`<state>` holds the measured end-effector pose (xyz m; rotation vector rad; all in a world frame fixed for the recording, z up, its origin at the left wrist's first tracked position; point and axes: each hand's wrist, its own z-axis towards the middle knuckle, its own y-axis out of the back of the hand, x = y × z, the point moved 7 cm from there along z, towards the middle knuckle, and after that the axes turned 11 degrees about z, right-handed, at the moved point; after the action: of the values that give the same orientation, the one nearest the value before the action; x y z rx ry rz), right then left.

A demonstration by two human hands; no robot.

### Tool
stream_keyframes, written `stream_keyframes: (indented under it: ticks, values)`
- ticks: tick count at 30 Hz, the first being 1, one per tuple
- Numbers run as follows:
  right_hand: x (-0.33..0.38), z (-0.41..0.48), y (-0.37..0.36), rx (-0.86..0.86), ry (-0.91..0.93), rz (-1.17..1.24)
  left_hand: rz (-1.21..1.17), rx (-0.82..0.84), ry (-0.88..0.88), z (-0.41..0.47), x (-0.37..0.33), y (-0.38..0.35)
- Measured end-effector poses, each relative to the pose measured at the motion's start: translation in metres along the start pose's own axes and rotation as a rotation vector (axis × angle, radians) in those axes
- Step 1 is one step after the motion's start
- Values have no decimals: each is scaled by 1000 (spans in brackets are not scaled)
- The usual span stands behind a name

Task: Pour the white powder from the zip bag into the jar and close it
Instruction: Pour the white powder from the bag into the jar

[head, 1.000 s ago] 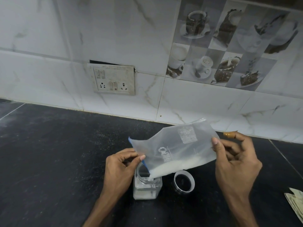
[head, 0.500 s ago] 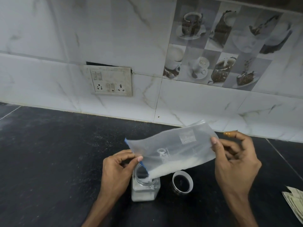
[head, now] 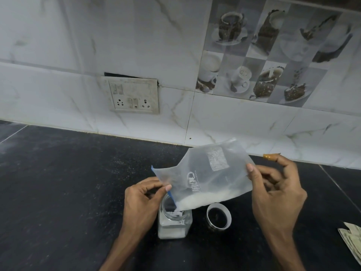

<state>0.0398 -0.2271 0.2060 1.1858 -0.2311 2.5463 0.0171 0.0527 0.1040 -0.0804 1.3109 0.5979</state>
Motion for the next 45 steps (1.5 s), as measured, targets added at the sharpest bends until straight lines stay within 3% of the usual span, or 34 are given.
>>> stream_keyframes:
  ticks: [20,23,45]
  values:
    - [-1,0,1,-77,-23,29,-11,-3,10,0,1,-1]
    - [1,-3,-6,-5,-3,-9,-14,7,4,-1,-1,-2]
    - [3,-4,0,-53,6,9,1,19,6,1,3,0]
